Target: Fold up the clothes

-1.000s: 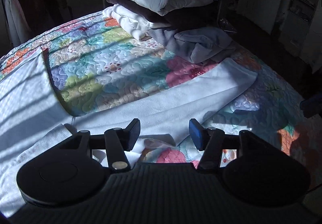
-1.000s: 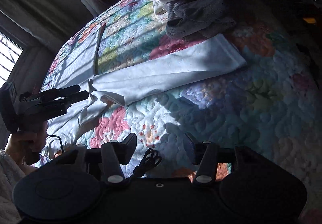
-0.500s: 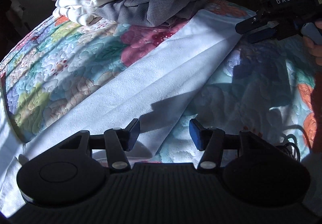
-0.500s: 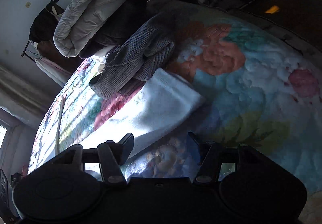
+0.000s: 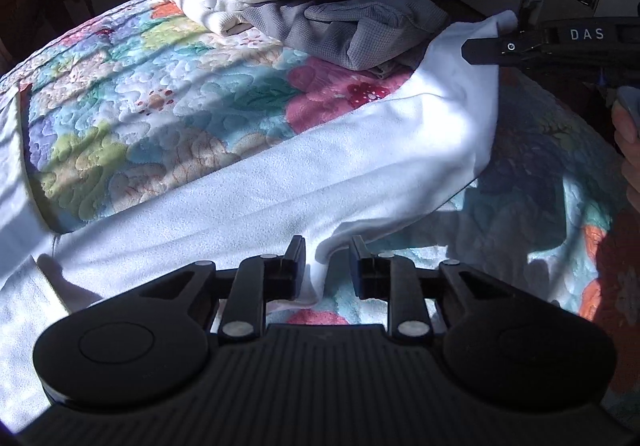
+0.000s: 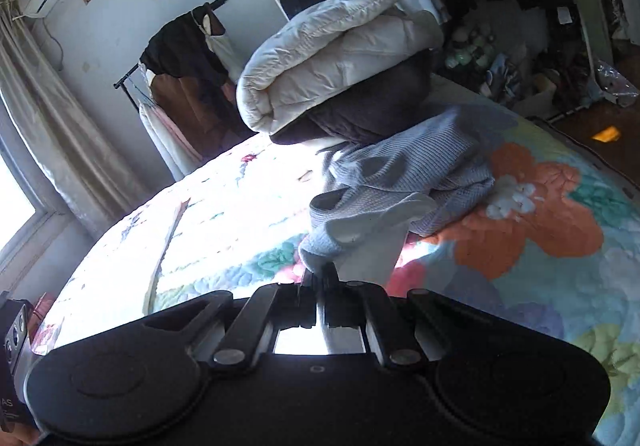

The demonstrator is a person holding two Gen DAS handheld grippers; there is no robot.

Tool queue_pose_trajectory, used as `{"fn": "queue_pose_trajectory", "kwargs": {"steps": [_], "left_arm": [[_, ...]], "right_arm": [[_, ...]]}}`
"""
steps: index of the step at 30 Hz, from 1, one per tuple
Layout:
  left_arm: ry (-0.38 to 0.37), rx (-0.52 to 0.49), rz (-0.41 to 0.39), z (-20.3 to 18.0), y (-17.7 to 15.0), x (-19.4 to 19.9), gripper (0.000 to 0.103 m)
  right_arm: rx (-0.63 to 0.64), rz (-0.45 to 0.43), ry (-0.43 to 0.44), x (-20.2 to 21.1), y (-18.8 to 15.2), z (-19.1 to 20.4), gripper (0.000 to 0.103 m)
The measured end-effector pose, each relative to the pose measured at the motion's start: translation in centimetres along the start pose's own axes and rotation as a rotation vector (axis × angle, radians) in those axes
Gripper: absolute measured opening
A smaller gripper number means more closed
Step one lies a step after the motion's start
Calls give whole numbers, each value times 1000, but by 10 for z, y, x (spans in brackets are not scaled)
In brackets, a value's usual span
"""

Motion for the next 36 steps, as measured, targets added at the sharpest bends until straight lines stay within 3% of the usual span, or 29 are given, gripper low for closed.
{"fn": "queue_pose_trajectory", "kwargs": {"steps": [3, 8, 10, 14, 19, 23, 24, 25, 27, 30, 32, 34, 35, 36], "left_arm": [[-44, -1, -122, -6, 14, 29, 41], [-122, 80, -259, -2, 24, 71, 42], [-124, 115, -298, 4, 22, 85, 51], [-87, 175, -337, 18, 15, 109, 55], [0, 165, -374, 33, 8, 130, 63], [41, 276, -396, 69, 1, 152, 64], [40, 325, -409, 83, -1, 160, 57], [35, 379, -422, 98, -5, 168, 35], [-36, 475, -396, 126, -11, 178, 9], [-2, 533, -384, 163, -23, 193, 4], [99, 521, -397, 187, -33, 210, 4], [149, 548, -408, 207, -41, 225, 4], [165, 567, -417, 218, -46, 233, 4], [181, 586, -426, 228, -52, 242, 4]], "right_arm": [[21, 10, 139, 5, 7, 49, 6], [8, 120, 295, -5, 0, 110, 5], [24, 150, 331, -6, -5, 131, 5], [37, 202, 382, -7, -13, 166, 5], [5, 267, 455, -10, -18, 207, 6], [51, 262, 496, 0, -16, 247, 5], [75, 258, 499, 2, -17, 258, 5], [98, 254, 499, 4, -18, 269, 5], [143, 254, 504, 4, -23, 291, 5], [189, 242, 513, -2, -29, 324, 5], [210, 225, 530, -8, -32, 343, 7], [196, 187, 494, -9, -32, 346, 13], [189, 168, 478, -9, -32, 343, 31], [167, 145, 435, -9, -35, 334, 43]]}}
Point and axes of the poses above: each gripper's, at about its wrist camera, not at the fingertips, and x roughly against the way its jaws point, z to its left, y to its top, the point moved 7 cm from there along -x, roughly the way its jaws point, and after that the axes turned 4 degrees about -y, right-handed, at the moved point
